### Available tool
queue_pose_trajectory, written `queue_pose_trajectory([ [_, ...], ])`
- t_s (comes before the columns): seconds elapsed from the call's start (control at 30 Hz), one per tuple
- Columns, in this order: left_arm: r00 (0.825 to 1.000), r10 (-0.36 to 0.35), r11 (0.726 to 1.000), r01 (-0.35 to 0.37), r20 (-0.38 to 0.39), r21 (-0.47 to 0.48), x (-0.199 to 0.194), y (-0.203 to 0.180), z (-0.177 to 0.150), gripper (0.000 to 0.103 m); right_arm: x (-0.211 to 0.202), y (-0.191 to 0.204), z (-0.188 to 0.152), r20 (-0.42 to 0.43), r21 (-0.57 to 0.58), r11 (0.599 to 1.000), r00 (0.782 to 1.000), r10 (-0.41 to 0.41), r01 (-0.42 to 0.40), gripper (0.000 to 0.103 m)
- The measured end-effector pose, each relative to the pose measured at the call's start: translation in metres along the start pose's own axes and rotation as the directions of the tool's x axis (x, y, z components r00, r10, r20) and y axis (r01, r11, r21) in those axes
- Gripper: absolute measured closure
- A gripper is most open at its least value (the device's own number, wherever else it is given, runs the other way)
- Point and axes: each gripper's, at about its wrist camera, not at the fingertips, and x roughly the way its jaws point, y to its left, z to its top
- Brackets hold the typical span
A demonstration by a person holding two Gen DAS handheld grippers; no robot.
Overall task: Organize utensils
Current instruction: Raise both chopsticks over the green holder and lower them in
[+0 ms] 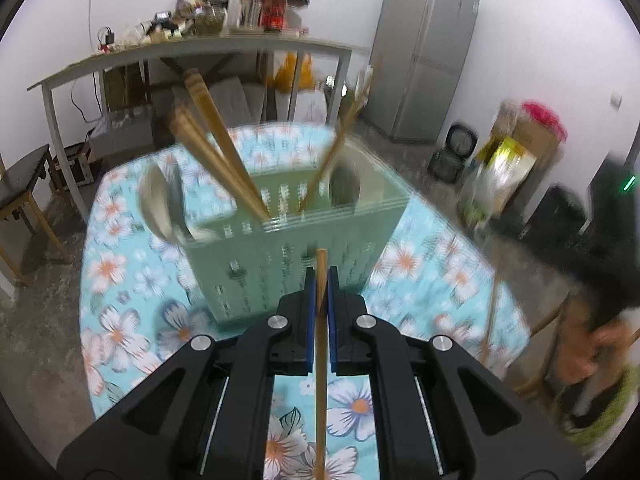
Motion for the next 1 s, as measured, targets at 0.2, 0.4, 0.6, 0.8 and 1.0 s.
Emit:
queue_pose_trajectory([
  [0.2,0.984,-0.042,0.999,0.048,0.172,-0.027,-0.062,0.008,0.042,0.099,-0.004,0.001,-0.001,0.003,-0.001,1.0,1.0,0.007,-0.007,0.097],
  [0.4,0.931,-0.049,0.997,0.067,0.362,-0.035,-0.107,0.015,0.081,0.099,-0.003,0.002,-0.001,0.007,0.0,1.0,1.0,0.008,-0.008,0.097],
  [0.6,0.882,-0.044,0.997,0.066,0.469,-0.031,-0.121,0.014,0.115,0.099,-0.003,-0.001,0.001,0.009,0.008,1.0,1.0,0.003,-0.003,0.097],
  [0.8,0.875,0.007,0.998,0.022,0.483,-0.054,-0.104,0.016,0.128,0.099,-0.001,-0.005,0.002,0.006,0.017,1.0,1.0,0.001,-0.001,0.097],
  [1.0,0.88,0.054,0.996,-0.017,0.471,-0.082,-0.062,0.024,0.122,0.099,0.002,-0.009,0.004,-0.002,0.024,1.0,1.0,-0.005,0.006,0.097],
])
